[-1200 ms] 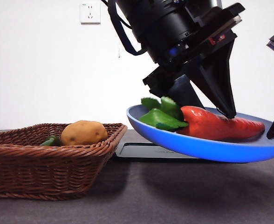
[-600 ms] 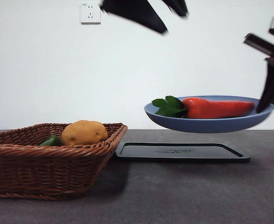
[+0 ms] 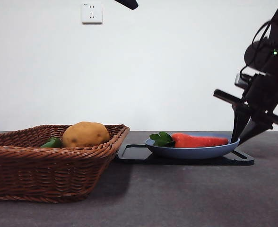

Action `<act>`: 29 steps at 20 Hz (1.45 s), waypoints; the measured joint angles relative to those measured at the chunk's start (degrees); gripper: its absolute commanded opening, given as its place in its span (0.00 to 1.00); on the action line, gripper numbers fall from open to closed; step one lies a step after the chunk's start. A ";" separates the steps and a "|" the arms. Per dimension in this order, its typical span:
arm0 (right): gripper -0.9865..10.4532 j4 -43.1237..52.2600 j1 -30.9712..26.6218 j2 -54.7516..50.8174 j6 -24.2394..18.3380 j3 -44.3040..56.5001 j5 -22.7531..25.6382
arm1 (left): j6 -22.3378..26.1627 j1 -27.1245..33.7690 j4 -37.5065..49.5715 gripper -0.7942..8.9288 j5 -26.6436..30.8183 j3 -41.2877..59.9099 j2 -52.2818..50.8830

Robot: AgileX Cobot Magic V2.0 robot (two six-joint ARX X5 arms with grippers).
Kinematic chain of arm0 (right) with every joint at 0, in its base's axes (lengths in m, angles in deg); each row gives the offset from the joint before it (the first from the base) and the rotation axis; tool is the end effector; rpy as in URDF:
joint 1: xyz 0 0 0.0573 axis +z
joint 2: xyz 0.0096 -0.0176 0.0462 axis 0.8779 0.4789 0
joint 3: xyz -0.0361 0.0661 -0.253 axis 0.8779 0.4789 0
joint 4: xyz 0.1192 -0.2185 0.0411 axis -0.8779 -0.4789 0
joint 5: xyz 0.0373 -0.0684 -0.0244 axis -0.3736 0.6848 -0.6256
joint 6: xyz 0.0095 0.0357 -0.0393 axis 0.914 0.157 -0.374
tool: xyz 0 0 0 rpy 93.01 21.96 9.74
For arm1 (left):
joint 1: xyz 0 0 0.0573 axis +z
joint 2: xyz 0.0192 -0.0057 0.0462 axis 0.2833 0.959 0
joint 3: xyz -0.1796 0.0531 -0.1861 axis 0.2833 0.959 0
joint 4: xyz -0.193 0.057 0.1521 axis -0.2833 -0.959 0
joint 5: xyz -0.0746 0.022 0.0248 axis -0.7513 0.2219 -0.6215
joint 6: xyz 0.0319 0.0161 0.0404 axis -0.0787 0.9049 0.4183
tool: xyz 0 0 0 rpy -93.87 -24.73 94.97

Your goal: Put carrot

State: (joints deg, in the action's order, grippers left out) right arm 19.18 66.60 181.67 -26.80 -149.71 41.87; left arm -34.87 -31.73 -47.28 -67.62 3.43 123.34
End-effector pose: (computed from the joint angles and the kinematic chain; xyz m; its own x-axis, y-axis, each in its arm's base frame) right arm 0.3748 0.0439 0.1718 0.3806 0.3697 -0.8476 0.0672 0.9031 0.4240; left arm 0.1810 -0.2099 0.3636 0.3312 -0.6280 -0.7042 0.8488 0.5243 -0.0683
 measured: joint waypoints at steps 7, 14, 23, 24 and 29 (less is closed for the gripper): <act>0.22 0.33 -0.35 0.98 -0.02 -0.42 -0.17 | 0.02 0.26 2.62 0.34 5.90 0.00 0.02; 0.22 -5.20 -0.87 -2.23 -0.04 -0.42 -5.25 | 0.02 2.84 9.86 0.33 12.57 0.00 1.60; 0.09 -20.90 2.08 -27.78 -5.51 -0.42 4.00 | 0.02 9.90 24.59 0.09 13.38 0.00 2.47; 0.09 -21.49 3.23 -30.84 -5.95 -0.42 6.32 | 0.00 10.40 25.22 0.09 13.35 0.00 2.47; 0.09 -21.97 12.31 -42.88 -8.35 -0.42 19.12 | -0.68 13.11 25.35 0.09 13.38 0.00 1.18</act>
State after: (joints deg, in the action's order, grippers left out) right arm -2.79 78.90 138.79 -35.15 -150.13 60.99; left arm -35.55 -18.61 -21.93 -54.24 3.43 124.52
